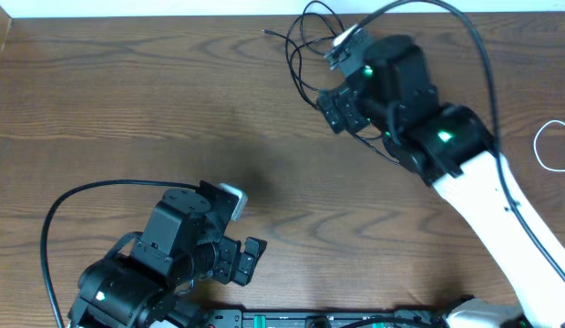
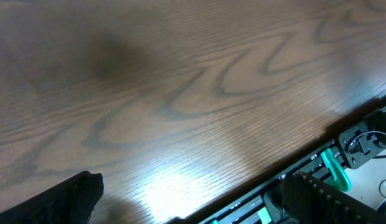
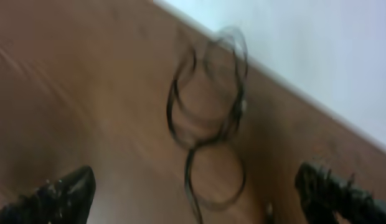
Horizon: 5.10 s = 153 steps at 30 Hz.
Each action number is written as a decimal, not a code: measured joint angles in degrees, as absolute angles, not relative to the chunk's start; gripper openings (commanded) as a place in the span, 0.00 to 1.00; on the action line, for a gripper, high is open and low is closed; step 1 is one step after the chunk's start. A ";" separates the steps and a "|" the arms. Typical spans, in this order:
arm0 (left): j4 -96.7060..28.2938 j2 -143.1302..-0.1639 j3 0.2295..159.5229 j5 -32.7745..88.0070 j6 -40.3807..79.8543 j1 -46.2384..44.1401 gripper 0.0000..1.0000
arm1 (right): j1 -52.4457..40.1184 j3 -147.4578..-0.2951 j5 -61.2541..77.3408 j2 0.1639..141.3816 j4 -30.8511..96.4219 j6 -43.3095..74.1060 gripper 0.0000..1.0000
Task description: Untangle cables
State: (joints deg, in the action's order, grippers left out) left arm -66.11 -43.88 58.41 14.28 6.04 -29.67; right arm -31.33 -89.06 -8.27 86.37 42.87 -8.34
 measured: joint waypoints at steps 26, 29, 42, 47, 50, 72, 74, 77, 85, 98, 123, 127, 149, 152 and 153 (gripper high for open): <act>-66.67 -43.88 58.41 14.70 6.09 -29.67 0.98 | -22.61 -87.92 -9.43 115.87 48.05 -0.58 0.70; -66.70 -43.88 58.41 14.70 6.22 -29.67 0.98 | -20.84 -87.92 -7.60 116.01 46.96 -0.36 0.70; -66.67 -43.88 58.41 14.70 6.22 -29.67 0.98 | -20.53 -87.90 1.58 118.61 45.76 -0.62 0.66; -66.67 -43.88 58.41 14.70 6.22 -29.67 0.98 | -20.88 -87.90 1.87 118.61 45.28 -0.62 0.63; -66.67 -43.88 58.41 14.70 6.22 -29.67 0.98 | -21.06 -87.92 1.98 118.61 45.15 -0.62 0.60; -66.67 -43.88 58.41 14.70 6.22 -29.67 0.98 | -21.78 -84.51 2.07 118.63 42.30 -0.62 0.49; -66.67 -43.88 58.41 14.70 6.22 -29.67 0.98 | -21.78 -84.49 2.09 118.63 42.30 -0.49 0.41; -66.67 -43.88 58.41 14.70 6.22 -29.67 0.98 | -21.78 -84.44 2.39 118.63 42.46 -0.58 0.32; -66.67 -43.88 58.41 14.70 6.22 -29.67 0.98 | -21.85 -84.36 4.01 118.63 43.88 -0.62 0.21; -66.67 -43.88 58.41 14.70 6.22 -29.67 0.98 | -22.85 -84.27 6.59 118.63 49.21 -0.64 0.01; -66.48 -43.88 58.41 10.26 6.02 -29.67 0.98 | -39.46 -83.61 -1.83 87.61 43.40 2.39 0.01; -64.90 -43.88 58.41 9.26 6.00 -29.67 0.98 | -39.29 -83.61 -4.14 80.31 43.53 3.01 0.01; -62.39 -43.88 58.41 8.64 6.02 -29.67 0.98 | -39.29 -83.61 -19.29 72.44 53.56 16.19 0.78; -62.41 -43.88 58.41 8.64 6.04 -29.67 0.98 | -39.29 -83.64 -18.48 76.40 53.15 16.40 0.41; -62.39 -43.88 58.41 8.64 6.04 -29.67 0.98 | -39.27 -83.64 -18.37 78.26 52.75 16.64 0.33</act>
